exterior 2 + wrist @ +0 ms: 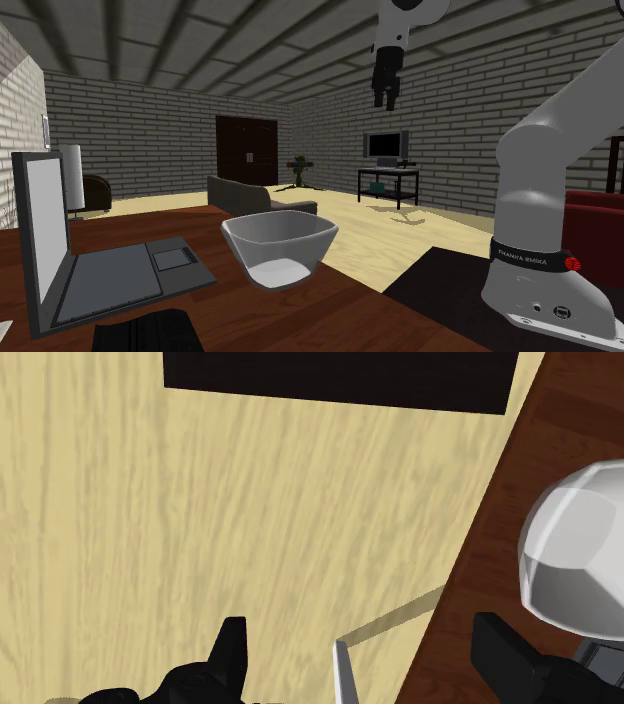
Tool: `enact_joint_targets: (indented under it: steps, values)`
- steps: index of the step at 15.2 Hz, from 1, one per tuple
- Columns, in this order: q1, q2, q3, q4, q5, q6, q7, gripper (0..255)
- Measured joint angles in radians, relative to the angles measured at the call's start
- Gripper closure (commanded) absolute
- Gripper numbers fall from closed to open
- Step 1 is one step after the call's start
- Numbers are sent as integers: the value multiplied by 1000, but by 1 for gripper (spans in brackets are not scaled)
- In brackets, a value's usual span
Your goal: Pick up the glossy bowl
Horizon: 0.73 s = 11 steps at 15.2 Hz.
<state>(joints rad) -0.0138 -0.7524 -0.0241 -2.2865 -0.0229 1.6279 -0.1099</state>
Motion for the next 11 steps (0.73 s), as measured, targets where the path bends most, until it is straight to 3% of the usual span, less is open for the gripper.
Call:
enact_joint_targets:
  steps: [3, 11]
  values:
    - [8, 1, 27, -17, 14, 19, 29, 0]
    - [62, 1, 198, -121, 99, 136, 215, 0]
